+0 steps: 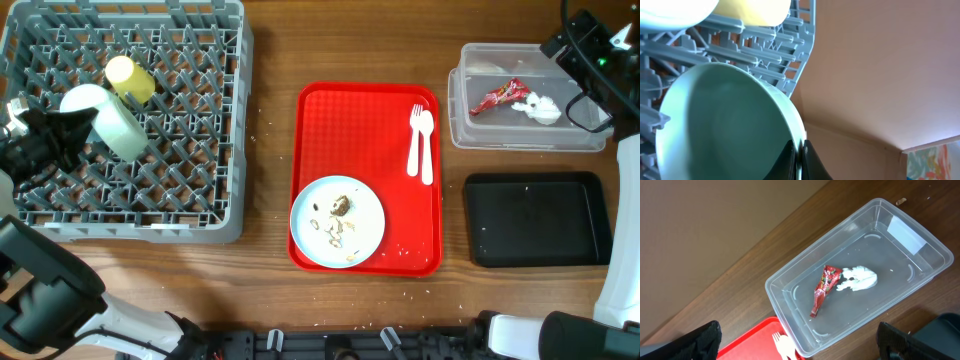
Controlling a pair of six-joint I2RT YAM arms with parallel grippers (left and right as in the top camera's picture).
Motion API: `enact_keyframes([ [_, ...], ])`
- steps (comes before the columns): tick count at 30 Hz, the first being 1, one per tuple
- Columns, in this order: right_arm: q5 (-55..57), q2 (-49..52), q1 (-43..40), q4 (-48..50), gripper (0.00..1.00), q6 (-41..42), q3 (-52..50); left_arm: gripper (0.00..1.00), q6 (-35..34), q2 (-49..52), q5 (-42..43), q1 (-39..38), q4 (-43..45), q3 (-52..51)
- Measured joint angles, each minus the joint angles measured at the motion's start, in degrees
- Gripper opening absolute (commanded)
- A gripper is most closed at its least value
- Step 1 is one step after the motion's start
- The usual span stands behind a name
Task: Sort waste into correct bins and load items into the dishwasher rack
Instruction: 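Place the green bowl upside down in the dish rack with left gripper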
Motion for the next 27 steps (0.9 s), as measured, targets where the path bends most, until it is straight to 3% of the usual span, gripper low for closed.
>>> enact_keyframes([
  [4, 0.00, 0.00, 0.00, 0.00, 1.00, 0.00, 0.00, 0.04, 2.27, 0.07, -1.31, 0.46, -0.44, 0.00],
  [6, 0.00, 0.00, 0.00, 0.00, 1.00, 0.00, 0.00, 0.17, 3.80, 0.04, -3.04, 1.33, -0.98, 0.00],
  [8, 0.00, 0.00, 0.00, -0.02, 1.00, 0.00, 0.00, 0.42, 4.70, -0.94, -9.33, 2.99, -3.48, 0.13],
  [10, 0.00, 0.00, 0.00, -0.02, 1.00, 0.00, 0.00, 0.75, 5.16, -1.64, -19.32, 5.57, -6.82, 0.04],
  [11, 0.00, 0.00, 0.00, 0.00, 1.00, 0.00, 0.00, 1.00, 5.49, -1.95, -22.86, 6.51, -7.37, -0.02],
  [13, 0.00, 0.00, 0.00, 0.00, 1.00, 0.00, 0.00, 0.97, 5.46, -4.76, -29.92, 7.15, -9.40, -0.07],
  [14, 0.00, 0.00, 0.00, -0.02, 1.00, 0.00, 0.00, 0.69, 5.31, -7.85, -33.11, 7.13, -10.47, -0.04],
  [15, 0.00, 0.00, -0.02, 0.00, 1.00, 0.00, 0.00, 0.33, 5.14, -10.21, -34.69, 7.13, -10.95, 0.02],
  [16, 0.00, 0.00, 0.00, 0.00, 1.00, 0.00, -0.02, 0.15, 4.94, -11.85, -35.65, 6.86, -11.28, 0.04],
  [18, 0.00, 0.00, 0.00, -0.02, 1.00, 0.00, -0.02, 0.08, 5.07, -16.90, -37.27, 3.41, -11.26, 0.17],
  [20, 0.00, 0.00, 0.00, -0.07, 1.00, 0.00, 0.00, 0.04, 5.95, -19.23, -40.92, -5.62, -9.60, 0.61],
  [24, 0.00, 0.00, 0.00, -0.04, 1.00, 0.00, -0.02, 0.04, 3.23, -15.82, -61.35, -22.36, -7.54, 0.68],
  [25, 0.00, 0.00, 0.00, -0.04, 1.00, 0.00, -0.02, 0.04, 1.81, -13.51, -69.05, -24.76, -6.88, 0.68],
  [27, 0.00, 0.00, 0.00, 0.04, 1.00, 0.00, -0.02, 0.04, 0.61, -9.60, -75.19, -25.24, -5.44, 0.70],
])
